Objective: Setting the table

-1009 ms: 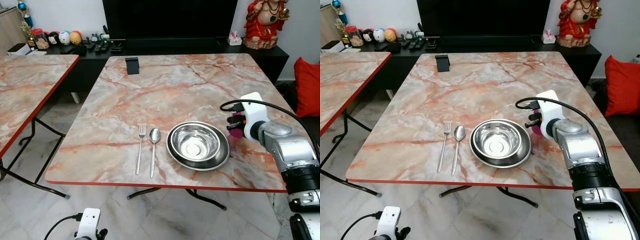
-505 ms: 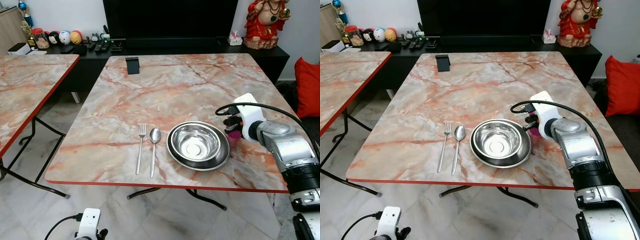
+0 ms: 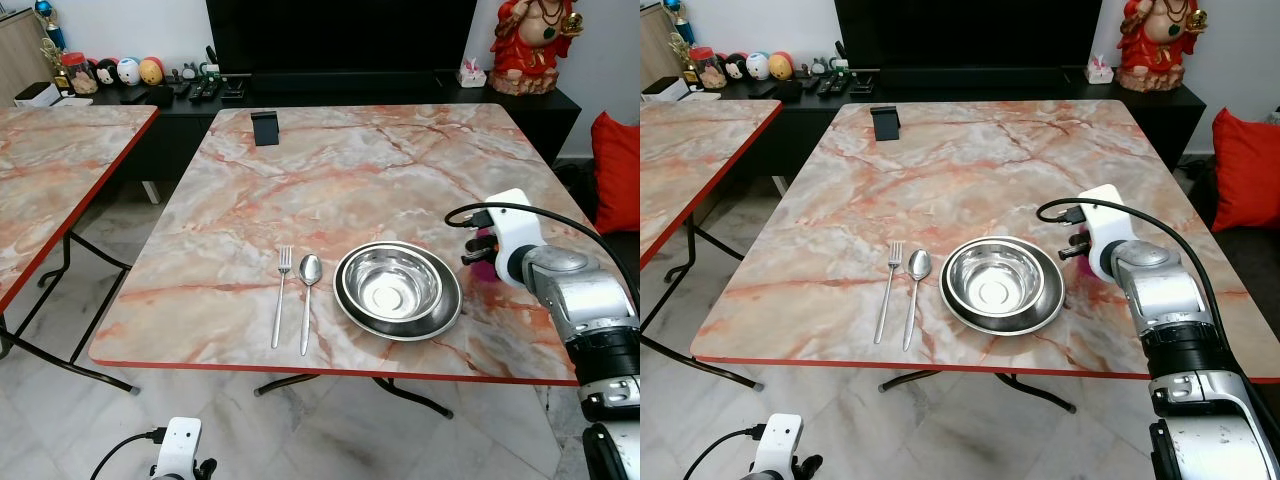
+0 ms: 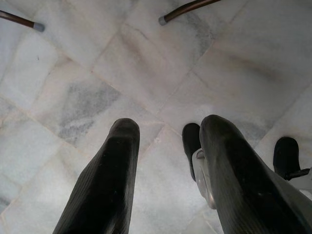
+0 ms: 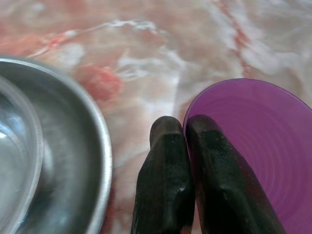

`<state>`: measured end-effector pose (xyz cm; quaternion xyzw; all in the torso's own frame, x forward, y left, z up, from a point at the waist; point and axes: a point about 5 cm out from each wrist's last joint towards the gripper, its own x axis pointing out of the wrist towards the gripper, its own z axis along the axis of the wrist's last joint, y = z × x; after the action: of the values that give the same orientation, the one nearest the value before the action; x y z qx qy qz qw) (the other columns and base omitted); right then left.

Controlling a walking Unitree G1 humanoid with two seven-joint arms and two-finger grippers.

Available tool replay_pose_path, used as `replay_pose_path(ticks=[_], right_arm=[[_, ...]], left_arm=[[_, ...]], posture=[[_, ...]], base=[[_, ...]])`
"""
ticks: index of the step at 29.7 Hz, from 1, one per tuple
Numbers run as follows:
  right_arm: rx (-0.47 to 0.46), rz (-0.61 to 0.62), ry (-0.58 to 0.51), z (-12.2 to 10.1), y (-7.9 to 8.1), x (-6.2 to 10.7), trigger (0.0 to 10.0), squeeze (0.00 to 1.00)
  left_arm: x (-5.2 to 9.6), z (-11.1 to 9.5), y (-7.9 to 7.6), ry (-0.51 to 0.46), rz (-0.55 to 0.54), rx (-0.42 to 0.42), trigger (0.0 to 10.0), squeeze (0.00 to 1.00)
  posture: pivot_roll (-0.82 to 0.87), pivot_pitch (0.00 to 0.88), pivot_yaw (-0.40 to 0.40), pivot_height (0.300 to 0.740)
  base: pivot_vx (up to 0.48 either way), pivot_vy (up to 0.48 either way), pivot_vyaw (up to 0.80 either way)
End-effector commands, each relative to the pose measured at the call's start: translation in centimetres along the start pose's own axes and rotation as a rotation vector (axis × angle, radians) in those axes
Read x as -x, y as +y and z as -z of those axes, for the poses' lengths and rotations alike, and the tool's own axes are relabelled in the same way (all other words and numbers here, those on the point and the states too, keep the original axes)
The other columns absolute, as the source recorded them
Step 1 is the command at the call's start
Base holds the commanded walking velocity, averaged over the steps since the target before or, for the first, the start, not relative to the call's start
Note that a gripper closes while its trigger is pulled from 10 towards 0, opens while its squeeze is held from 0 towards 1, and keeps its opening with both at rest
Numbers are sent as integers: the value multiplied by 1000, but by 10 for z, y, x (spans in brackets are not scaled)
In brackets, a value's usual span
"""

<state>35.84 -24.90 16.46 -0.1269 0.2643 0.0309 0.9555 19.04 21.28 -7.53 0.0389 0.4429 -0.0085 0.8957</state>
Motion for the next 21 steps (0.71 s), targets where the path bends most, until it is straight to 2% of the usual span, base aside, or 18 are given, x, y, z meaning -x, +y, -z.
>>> replay_pose_path(ticks=[1, 21], right_arm=[[-11, -3, -27, -12, 2, 1, 10000, 0], [-15, -37, -31, -10, 8, 0, 10000, 0]], left_arm=[[1, 7, 3, 35, -3, 3, 10000, 0], [2, 8, 3, 36, -5, 0, 10000, 0]], posture=[[-99, 0, 43, 740], [-96, 0, 41, 740]], base=[[0, 0, 0], [0, 0, 0]])
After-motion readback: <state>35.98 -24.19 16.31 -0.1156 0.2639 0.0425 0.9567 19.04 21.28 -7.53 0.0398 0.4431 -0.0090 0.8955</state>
